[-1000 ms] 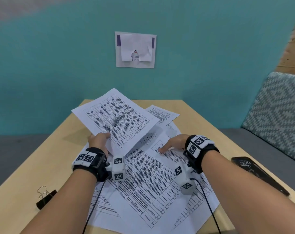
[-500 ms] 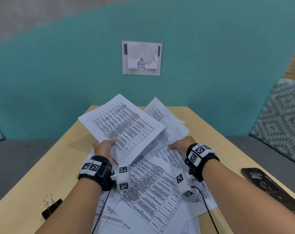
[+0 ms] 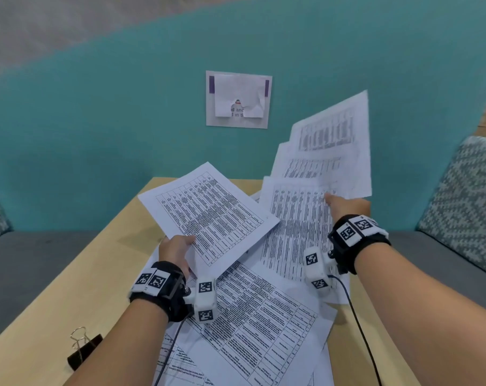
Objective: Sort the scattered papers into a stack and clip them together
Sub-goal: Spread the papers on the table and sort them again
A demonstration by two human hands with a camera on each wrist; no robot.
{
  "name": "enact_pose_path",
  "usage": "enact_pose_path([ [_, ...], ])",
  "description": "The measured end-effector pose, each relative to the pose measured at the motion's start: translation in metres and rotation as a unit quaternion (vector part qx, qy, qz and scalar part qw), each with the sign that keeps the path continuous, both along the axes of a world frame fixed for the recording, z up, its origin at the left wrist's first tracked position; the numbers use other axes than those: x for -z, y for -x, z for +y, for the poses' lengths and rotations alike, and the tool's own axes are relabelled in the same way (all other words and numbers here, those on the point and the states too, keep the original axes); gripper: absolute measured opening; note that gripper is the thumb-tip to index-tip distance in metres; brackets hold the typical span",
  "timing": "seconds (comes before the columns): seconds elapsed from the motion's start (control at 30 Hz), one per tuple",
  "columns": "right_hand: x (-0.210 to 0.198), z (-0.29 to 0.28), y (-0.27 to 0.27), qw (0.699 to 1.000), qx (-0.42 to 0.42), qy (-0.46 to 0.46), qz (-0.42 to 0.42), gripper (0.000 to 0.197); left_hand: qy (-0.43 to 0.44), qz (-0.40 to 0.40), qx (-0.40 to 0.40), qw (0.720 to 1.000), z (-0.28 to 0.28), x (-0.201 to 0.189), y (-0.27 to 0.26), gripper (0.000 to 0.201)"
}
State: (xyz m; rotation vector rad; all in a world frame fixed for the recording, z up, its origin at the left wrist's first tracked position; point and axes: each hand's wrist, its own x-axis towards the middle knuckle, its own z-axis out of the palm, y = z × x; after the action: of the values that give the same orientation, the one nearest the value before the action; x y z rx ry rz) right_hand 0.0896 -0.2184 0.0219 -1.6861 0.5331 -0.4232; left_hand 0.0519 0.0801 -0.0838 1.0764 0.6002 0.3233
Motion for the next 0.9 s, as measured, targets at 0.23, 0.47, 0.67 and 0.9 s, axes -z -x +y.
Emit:
enact_pose_path([
  [0.23, -0.030, 0.001, -0.004, 0.979, 0.051, -0.026, -0.194, 0.024, 0.004, 0.011, 0.008, 1.000, -0.001, 0.000, -0.001, 0.083],
  [0.47, -0.083, 0.002, 0.000, 0.948, 0.080, -0.067, -0.300, 0.028, -0.007, 0.027, 0.026, 0.999, 0.003, 0.003, -0.002, 0.066],
  [0.67, -0.112, 0.007, 0.008, 0.937, 0.004, -0.104, -0.332, 0.040, -0.012, 0.049, 0.029, 0.998, 0.006, 0.004, -0.002, 0.051],
  [0.9, -0.061, 0.034, -0.009, 0.973, -0.147, -0.104, -0.143, 0.065, 0.045, 0.051, 0.099, 0.993, 0.013, 0.021, -0.020, 0.105],
])
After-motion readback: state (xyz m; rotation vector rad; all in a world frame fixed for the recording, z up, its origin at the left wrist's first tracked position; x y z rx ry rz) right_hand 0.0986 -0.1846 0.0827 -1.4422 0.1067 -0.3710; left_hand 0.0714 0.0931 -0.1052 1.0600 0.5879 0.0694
